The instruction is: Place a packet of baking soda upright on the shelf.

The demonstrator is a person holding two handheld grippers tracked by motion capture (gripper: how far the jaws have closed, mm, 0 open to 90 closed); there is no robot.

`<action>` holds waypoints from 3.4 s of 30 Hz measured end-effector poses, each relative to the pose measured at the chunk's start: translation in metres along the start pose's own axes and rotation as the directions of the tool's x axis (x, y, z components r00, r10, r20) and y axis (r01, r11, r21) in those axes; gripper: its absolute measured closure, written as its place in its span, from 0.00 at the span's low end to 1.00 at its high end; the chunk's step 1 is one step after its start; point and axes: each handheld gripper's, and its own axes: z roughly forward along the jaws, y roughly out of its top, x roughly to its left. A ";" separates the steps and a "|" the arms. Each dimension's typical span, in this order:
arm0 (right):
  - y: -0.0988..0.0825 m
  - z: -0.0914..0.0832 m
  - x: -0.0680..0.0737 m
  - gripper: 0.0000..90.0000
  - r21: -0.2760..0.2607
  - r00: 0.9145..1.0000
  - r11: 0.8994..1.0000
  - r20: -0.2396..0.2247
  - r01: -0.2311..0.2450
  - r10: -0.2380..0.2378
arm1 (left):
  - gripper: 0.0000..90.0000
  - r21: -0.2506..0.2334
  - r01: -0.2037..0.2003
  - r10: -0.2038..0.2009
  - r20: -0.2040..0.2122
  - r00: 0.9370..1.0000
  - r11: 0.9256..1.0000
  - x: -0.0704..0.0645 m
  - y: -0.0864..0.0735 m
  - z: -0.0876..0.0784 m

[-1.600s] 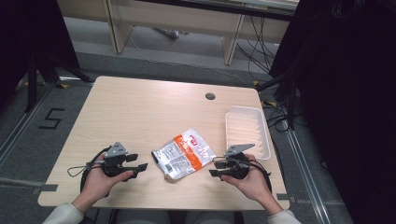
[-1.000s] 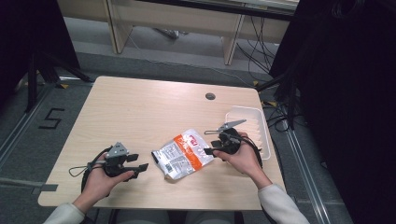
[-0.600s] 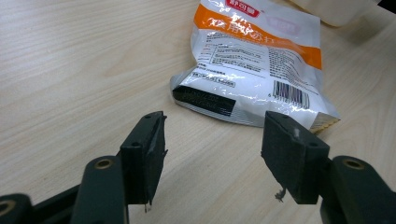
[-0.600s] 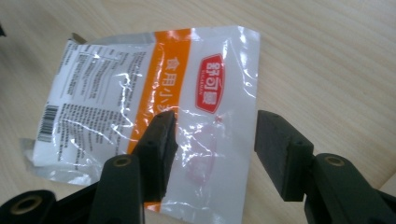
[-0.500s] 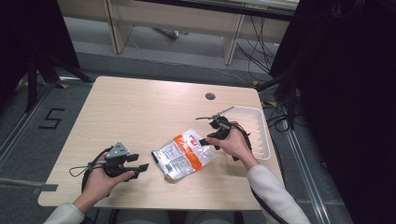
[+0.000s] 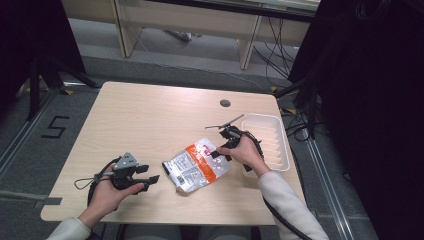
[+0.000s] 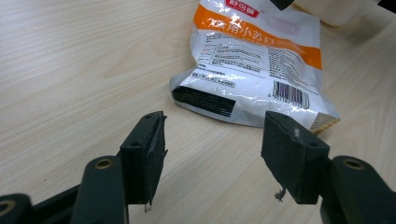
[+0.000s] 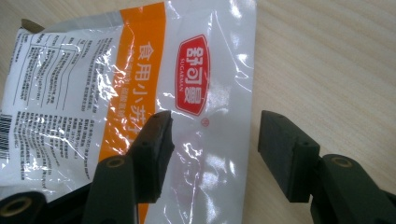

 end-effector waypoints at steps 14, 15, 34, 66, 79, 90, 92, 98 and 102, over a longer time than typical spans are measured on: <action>-0.001 0.008 -0.004 0.50 0.038 0.999 0.998 -0.010 -0.046 0.046 | 0.43 0.003 -0.001 0.001 0.000 1.000 1.000 0.000 0.000 0.000; 0.000 0.007 -0.004 0.50 0.062 0.998 0.996 -0.024 -0.059 0.061 | 0.43 0.001 -0.001 0.001 0.000 1.000 1.000 0.000 0.000 0.000; -0.001 -0.011 0.005 0.54 0.000 0.998 1.000 -0.061 -0.020 0.020 | 0.43 0.007 0.001 -0.001 -0.003 1.000 1.000 -0.001 0.001 0.000; -0.007 0.005 0.026 0.84 0.072 0.985 0.987 -0.104 0.143 -0.135 | 0.43 0.005 -0.003 0.003 -0.005 1.000 1.000 -0.001 0.000 0.000; -0.003 -0.003 0.033 1.00 0.075 0.959 0.961 -0.124 0.265 -0.254 | 0.43 0.005 -0.001 0.002 -0.004 1.000 1.000 -0.001 0.000 0.000; 0.005 -0.028 0.037 1.00 0.078 0.956 0.956 -0.113 0.281 -0.272 | 0.43 0.007 0.002 -0.001 -0.003 1.000 1.000 -0.001 0.001 0.000; 0.007 -0.031 0.036 1.00 0.066 0.948 0.950 -0.118 0.304 -0.295 | 0.43 0.007 0.001 -0.001 -0.003 1.000 1.000 -0.001 0.001 0.000; 0.015 -0.044 0.039 1.00 0.063 0.935 0.936 -0.108 0.347 -0.339 | 0.43 0.006 -0.001 0.001 -0.003 1.000 1.000 0.000 0.001 0.000; 0.022 -0.057 0.044 1.00 0.070 0.934 0.935 -0.101 0.349 -0.341 | 0.43 0.006 -0.001 0.001 -0.002 1.000 1.000 0.000 0.001 0.000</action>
